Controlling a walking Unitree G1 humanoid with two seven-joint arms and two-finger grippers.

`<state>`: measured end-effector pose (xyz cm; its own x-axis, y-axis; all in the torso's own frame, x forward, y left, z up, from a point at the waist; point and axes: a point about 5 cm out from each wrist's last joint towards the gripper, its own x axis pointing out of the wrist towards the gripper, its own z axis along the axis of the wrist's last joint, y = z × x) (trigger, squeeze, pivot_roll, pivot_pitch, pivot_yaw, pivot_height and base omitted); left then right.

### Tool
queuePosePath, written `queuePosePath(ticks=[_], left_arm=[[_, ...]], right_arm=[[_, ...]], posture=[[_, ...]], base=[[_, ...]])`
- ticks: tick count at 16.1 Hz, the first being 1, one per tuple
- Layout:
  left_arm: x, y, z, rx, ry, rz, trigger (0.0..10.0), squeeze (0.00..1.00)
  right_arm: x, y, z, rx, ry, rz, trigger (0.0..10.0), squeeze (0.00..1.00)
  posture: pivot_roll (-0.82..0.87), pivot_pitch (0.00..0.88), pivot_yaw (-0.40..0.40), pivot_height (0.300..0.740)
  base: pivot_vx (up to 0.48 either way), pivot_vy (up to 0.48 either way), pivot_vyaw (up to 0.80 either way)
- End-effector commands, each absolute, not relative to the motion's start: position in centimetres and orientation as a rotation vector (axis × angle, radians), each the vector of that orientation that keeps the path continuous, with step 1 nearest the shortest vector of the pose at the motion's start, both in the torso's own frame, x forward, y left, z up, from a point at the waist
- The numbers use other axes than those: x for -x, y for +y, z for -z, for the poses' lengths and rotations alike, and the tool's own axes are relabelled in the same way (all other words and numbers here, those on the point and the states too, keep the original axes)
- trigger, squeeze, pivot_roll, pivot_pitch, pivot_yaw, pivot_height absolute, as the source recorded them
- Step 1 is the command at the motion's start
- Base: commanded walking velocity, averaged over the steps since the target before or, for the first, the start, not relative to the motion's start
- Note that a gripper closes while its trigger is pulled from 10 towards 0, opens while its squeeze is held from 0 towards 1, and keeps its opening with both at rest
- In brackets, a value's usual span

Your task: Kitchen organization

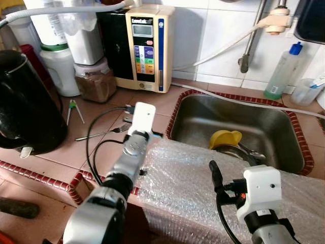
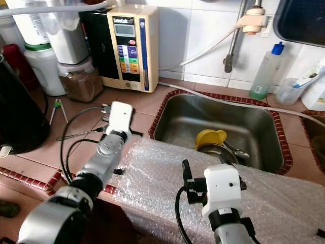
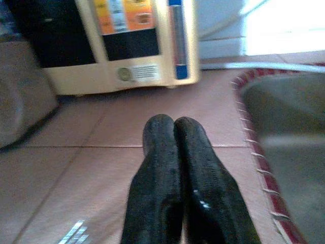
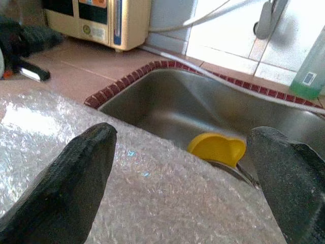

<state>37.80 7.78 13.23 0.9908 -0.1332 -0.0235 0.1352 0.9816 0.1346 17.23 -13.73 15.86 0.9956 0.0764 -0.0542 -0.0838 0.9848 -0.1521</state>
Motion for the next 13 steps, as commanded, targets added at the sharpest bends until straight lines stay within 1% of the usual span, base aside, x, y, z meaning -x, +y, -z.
queuePosePath(ticks=[1,5,7,8,10,13], left_arm=[[-38.2,8.5,-13.7,-0.12,0.0,0.083,10.0,1.0],[-38.4,9.9,-13.8,-0.204,-0.018,-0.051,10.0,1.0],[-38.4,10.1,-13.8,-0.261,-0.041,-0.086,10.0,1.0],[-38.4,10.1,-13.8,-0.272,-0.044,-0.088,10.0,1.0],[-38.1,9.8,-12.9,-0.227,0.008,-0.064,10.0,1.0],[-37.7,9.4,-11.8,-0.271,0.056,-0.063,10.0,1.0]], right_arm=[[-16.9,-13.5,-16.4,0.152,0.041,-0.08,10.0,0.86],[-16.9,-13.3,-16.3,0.15,0.052,-0.093,10.0,0.88],[-17.0,-13.4,-16.4,0.154,0.05,-0.094,10.0,0.9],[-17.0,-13.4,-16.4,0.155,0.049,-0.095,10.0,0.9],[-17.3,-13.4,-16.5,0.155,0.044,-0.101,10.0,0.92],[-17.5,-13.1,-16.5,0.149,0.043,-0.127,10.0,0.99]], posture=[[-0.25,0.0,0.052,0.74],[-0.24,0.0,0.044,0.74],[-0.24,0.0,0.038,0.74],[-0.24,0.0,0.038,0.74],[-0.23,0.0,0.032,0.74],[-0.24,0.0,0.029,0.74]], base=[[0.0,0.0,0.0],[0.0,0.0,0.0],[0.0,0.0,0.0],[0.0,0.0,0.0],[0.0,0.0,0.0],[0.0,0.0,0.0]])
